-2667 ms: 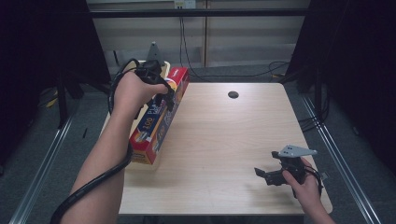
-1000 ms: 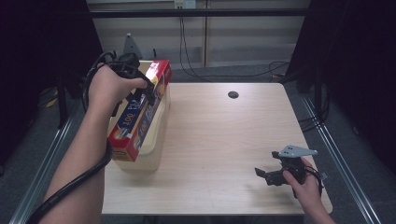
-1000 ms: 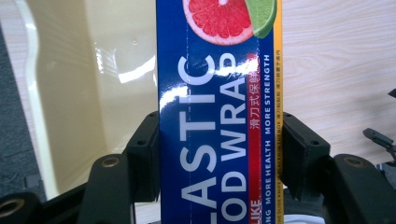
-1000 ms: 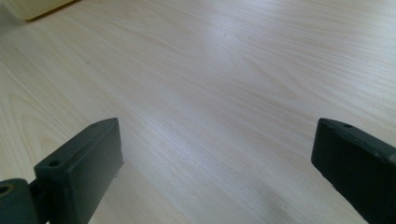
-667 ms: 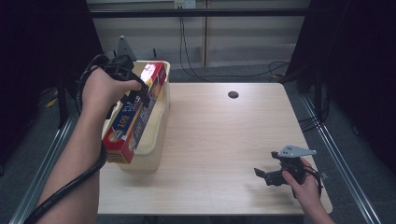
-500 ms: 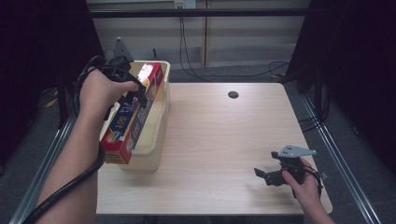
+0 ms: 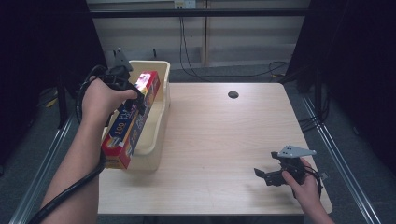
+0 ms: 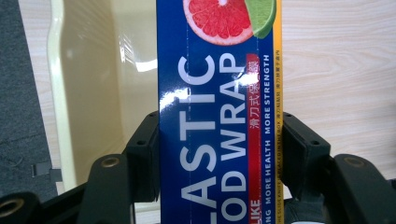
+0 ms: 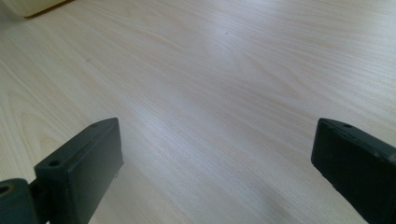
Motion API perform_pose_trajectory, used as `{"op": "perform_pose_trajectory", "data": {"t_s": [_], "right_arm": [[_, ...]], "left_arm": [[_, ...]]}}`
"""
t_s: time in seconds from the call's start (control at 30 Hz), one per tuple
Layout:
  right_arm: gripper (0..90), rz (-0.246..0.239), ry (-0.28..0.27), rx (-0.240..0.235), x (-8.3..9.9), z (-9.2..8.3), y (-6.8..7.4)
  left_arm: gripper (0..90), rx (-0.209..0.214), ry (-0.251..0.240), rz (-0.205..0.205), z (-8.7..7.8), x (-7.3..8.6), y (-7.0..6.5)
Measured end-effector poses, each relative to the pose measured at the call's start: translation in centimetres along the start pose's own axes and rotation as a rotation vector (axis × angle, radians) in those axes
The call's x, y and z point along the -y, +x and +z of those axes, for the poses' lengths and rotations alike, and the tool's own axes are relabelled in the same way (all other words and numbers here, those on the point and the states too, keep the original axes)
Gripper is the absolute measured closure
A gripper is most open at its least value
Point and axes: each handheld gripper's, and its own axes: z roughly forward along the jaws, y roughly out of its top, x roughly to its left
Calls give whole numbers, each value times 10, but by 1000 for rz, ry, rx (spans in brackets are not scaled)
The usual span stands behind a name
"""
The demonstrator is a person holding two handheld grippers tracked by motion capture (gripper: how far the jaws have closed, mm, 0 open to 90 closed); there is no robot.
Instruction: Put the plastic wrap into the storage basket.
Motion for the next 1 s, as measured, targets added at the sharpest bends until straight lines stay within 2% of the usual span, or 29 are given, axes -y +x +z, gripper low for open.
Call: {"op": "perform_pose_trajectory", "data": {"t_s": [0.1,0.13,0.37,0.47,0.57,0.8,1.0], "right_arm": [[20,0,-1,2,0,0,0],[20,1,-2,3,0,0,0],[20,1,-1,2,0,0,0],[20,1,0,5,0,1,0],[20,-2,3,4,1,1,1],[20,-1,4,5,1,1,1],[20,-3,11,1,2,4,1]], "left_arm": [[410,-6,12,8,5,0,3],[409,-4,10,-6,7,0,3],[409,-15,29,-11,21,0,10],[408,2,32,-17,26,0,14],[408,-9,38,-21,33,-1,15],[407,8,78,-35,53,-3,19],[404,13,79,-60,60,-6,21]]}}
